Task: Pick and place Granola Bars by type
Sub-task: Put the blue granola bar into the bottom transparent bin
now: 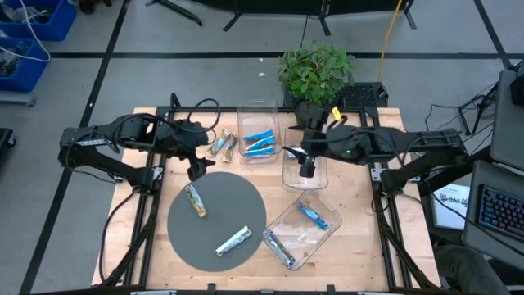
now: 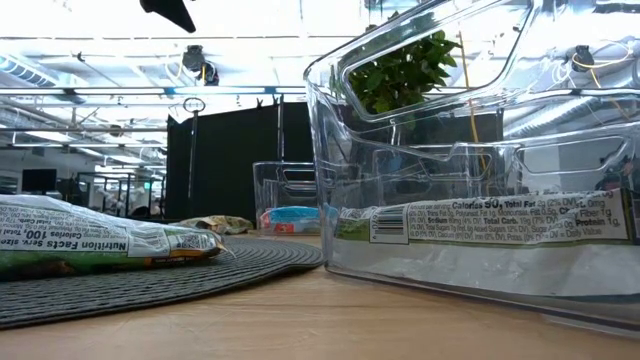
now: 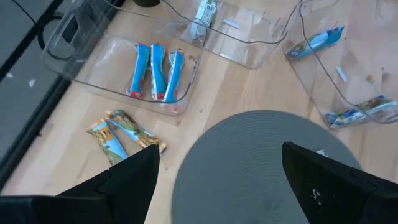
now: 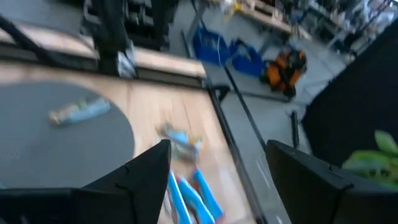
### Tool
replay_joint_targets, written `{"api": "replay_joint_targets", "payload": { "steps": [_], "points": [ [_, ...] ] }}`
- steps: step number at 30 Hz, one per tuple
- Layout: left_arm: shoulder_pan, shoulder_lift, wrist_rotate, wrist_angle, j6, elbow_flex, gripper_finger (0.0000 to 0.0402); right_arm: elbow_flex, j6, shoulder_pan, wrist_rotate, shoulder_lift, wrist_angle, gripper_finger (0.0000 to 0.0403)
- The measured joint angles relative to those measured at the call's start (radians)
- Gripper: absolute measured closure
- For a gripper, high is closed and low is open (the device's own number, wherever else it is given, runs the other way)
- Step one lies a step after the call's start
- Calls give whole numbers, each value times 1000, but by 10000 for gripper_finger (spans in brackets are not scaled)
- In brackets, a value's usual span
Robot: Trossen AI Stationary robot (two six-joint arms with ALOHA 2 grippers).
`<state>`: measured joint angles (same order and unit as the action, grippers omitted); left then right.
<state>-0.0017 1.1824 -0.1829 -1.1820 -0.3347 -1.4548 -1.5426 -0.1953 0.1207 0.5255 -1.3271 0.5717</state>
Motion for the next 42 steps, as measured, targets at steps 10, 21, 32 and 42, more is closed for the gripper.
{"api": "replay_joint_targets", "payload": {
  "steps": [10,21,32,42],
  "points": [
    [0,0,8,0,-64,0,64,-53,-50,45,23,-1,-10,147],
    [0,3,1,4,-63,0,64,-1,-18,-87,-54,-10,101,147],
    [-4,3,26,-13,-94,0,64,325,-43,-380,-271,-59,52,147],
    [-10,3,26,-28,-90,0,64,571,-61,-490,-394,-57,-102,147]
  ]
}}
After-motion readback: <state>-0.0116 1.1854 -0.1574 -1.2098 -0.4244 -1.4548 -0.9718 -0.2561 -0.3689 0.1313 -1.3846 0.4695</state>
